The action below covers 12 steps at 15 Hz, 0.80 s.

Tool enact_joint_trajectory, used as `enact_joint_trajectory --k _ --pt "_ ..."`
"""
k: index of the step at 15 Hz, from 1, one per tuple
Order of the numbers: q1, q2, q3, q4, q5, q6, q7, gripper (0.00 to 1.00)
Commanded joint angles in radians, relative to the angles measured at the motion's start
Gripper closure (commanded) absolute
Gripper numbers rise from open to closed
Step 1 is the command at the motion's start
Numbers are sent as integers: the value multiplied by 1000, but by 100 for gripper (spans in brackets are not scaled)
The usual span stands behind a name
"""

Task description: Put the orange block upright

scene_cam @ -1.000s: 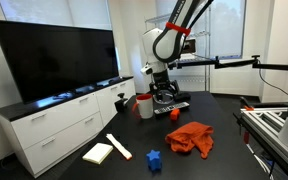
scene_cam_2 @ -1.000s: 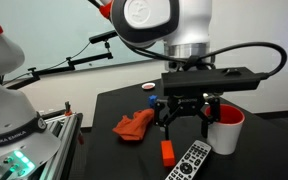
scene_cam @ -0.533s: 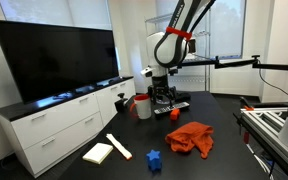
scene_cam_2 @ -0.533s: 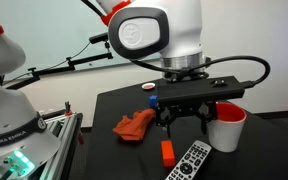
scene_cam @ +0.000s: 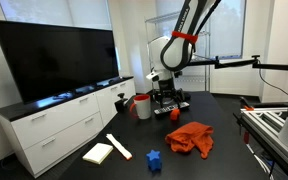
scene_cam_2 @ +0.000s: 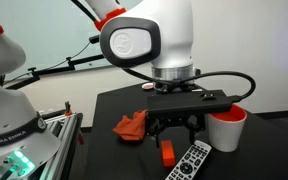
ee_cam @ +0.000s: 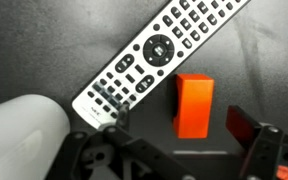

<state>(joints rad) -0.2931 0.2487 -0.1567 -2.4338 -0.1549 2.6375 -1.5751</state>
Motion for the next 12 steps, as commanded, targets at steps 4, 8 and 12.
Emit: enact_joint_trajectory --k 4,8,12 --pt "0 -2 -4 -11 -10 0 0 0" --pt "8 14 -9 -14 -26 4 20 0" --pt "8 17 -8 -17 -28 3 25 0"
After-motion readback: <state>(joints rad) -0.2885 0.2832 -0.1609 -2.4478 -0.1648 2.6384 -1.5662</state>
